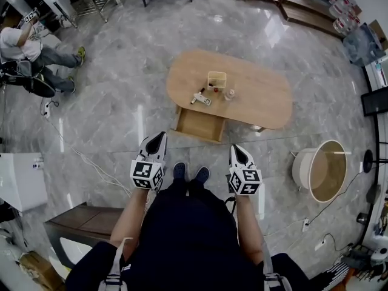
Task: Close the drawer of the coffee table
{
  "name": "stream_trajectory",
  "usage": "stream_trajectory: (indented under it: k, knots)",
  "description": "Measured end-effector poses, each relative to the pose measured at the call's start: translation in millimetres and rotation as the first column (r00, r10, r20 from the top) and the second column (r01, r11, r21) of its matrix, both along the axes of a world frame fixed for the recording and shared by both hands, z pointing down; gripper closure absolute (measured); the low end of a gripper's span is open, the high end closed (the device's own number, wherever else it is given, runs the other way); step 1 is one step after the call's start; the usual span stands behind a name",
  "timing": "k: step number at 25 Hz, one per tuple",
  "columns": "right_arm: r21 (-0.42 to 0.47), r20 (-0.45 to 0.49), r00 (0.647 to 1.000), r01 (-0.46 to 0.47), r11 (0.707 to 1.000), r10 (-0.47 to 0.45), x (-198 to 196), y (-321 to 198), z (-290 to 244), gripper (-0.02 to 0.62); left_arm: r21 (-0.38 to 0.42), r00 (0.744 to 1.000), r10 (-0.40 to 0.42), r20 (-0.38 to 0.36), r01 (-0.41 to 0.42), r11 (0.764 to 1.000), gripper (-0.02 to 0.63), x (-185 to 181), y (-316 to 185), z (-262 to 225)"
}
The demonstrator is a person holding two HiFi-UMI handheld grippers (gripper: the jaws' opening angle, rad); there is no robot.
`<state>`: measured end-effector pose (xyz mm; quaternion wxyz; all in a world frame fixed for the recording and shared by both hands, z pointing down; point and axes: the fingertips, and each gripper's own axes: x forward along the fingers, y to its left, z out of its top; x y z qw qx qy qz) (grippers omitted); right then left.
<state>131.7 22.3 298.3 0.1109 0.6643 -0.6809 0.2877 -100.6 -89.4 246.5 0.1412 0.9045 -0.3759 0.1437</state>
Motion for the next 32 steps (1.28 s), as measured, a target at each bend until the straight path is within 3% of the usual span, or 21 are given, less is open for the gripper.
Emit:
stream_trajectory:
  k: [9, 16, 32]
  knots:
    - [-0.054, -0.010, 1.000, 0.001, 0.999, -0.001, 14.2, 0.6, 52.9, 0.569, -0.026, 1.000, -0.003, 0.014, 0.003, 1.000, 0.581, 17.7, 0.1, 57.3]
    - [-0.099, -0.019, 0.999, -0.048, 0.994, 0.046, 26.9, -4.4, 117.0, 0.569, -0.061, 0.998, 0.024, 0.055, -0.020, 0.998, 0.581, 14.5, -11.0, 114.8]
    - [-0.081, 0.009, 0.995, -0.103, 0.991, 0.104, 11.9, -22.7, 274.2, 0.569, -0.124, 0.996, 0.021, 0.083, -0.011, 0.992, 0.581, 2.3, -41.8, 294.5]
